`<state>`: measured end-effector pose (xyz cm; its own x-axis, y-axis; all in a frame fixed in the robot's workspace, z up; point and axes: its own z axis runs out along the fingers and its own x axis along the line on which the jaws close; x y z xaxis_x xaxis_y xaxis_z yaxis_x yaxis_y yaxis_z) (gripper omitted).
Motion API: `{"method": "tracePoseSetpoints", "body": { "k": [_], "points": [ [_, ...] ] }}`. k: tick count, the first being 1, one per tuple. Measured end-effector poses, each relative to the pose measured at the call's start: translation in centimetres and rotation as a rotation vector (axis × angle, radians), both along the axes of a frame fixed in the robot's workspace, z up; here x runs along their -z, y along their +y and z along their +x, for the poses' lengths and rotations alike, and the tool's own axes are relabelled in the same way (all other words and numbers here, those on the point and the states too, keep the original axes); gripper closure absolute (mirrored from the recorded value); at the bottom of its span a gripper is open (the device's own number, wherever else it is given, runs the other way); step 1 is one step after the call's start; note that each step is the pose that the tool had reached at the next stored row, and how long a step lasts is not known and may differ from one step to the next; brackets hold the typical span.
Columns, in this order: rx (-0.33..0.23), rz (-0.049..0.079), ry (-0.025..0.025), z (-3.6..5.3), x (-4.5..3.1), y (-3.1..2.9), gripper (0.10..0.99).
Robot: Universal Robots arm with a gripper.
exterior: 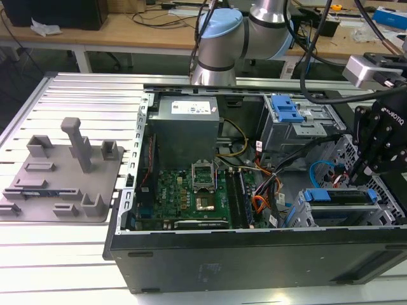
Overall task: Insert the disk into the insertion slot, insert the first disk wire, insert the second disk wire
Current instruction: 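Insert the first disk wire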
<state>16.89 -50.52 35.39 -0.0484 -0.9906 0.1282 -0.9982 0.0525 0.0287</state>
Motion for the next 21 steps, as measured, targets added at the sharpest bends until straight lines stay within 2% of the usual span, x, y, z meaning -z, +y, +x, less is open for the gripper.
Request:
{"method": "tracePoseSetpoints", "body": {
  "k": [2, 7, 17, 21],
  "points": [
    [0.000, 0.003, -0.0001, 0.00, 0.00, -0.05, 0.922],
    [0.000, 0.028, -0.0004, 0.00, 0.00, -0.37, 0.922],
    [-0.005, 0.029, -0.0004, -0.01, 0.00, -0.54, 0.922],
    [-0.005, 0.029, 0.0017, -0.01, 0.02, -0.58, 0.922]
  ]
}}
